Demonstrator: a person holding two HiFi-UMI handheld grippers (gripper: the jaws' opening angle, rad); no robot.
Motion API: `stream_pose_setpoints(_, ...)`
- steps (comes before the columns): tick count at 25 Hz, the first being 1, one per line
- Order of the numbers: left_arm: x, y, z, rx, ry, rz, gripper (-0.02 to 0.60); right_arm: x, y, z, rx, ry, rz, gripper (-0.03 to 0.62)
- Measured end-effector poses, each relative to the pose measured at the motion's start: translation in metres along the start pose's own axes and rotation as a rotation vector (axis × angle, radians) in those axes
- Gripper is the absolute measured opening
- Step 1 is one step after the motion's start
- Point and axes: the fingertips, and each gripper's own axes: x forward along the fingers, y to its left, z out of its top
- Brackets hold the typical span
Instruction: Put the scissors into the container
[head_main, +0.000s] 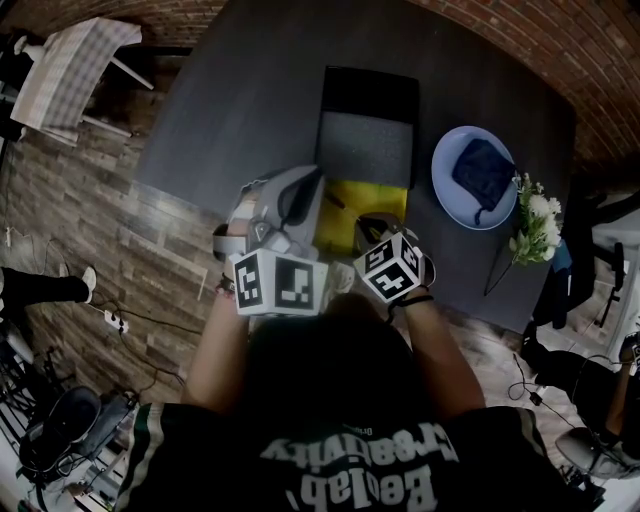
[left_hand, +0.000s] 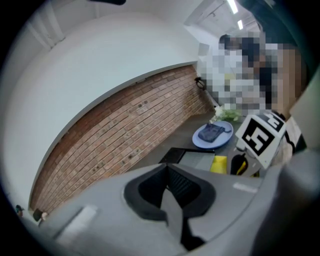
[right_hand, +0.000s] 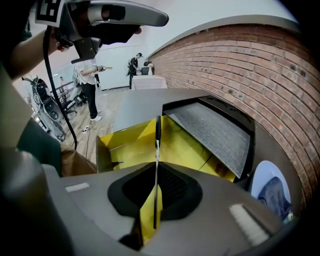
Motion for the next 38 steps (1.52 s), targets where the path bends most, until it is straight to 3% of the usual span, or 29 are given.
stream_pose_setpoints(11, -0.001, 0.003, -0.006, -0.008, 0.009, 0.002, 0.003, 0.004, -0.004, 0.001, -0.058, 0.026, -0.055, 0.023)
stream_pose_setpoints(38, 0.015, -0.005, -0.021, -0.028, 0.009, -0.048, 0.003, 0.018, -0.004, -0.004, -0.09, 0.115, -0.06, 0.021)
